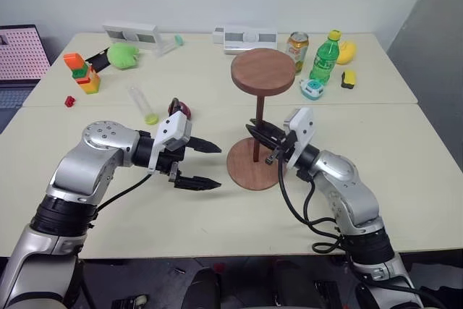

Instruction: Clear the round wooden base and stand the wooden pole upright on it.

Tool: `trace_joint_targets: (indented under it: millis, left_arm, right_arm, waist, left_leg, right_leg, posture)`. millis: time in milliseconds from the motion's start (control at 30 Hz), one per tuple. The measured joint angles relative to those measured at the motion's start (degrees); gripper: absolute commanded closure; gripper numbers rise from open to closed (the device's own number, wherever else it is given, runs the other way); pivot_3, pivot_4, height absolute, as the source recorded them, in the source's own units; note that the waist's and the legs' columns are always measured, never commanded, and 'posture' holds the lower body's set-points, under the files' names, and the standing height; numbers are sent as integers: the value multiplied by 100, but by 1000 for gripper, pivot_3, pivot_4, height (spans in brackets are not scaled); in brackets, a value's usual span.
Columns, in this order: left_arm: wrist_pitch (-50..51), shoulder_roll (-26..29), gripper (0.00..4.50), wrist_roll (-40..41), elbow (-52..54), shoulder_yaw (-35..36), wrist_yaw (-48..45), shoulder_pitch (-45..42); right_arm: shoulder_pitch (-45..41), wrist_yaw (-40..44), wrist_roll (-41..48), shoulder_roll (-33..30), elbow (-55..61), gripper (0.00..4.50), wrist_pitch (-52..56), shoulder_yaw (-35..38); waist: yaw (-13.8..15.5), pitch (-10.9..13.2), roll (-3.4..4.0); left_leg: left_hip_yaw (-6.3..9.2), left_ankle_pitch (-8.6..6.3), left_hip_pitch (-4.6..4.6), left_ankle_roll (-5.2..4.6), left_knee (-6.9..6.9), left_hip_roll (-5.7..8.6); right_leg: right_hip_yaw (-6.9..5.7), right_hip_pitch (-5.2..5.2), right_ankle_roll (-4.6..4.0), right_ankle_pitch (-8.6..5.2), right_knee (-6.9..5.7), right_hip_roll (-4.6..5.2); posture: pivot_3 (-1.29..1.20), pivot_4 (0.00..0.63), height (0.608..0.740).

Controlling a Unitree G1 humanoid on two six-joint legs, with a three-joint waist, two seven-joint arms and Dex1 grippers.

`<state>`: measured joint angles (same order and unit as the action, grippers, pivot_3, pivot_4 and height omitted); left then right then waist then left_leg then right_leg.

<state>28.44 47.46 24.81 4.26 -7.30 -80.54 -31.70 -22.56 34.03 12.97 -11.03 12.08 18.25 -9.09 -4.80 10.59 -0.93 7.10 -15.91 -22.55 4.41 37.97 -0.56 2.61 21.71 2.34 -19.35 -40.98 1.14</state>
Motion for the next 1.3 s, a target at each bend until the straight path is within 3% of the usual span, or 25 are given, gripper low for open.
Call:
trace_joint_targets:
  millis: [1300]
  left_arm:
    - [-2, -22, 0, 4, -4, 0, 4, -19]
  right_arm:
    - [213, -38, 101, -174, -194, 4255, -150, -242]
  waist:
    - [8, -17, -3]
  left_leg:
    - [0, -4, 63, -7, -11, -2]
  right_leg:
    - [2, -57, 0, -2, 10, -3]
  posture:
    - [0, 150, 740]
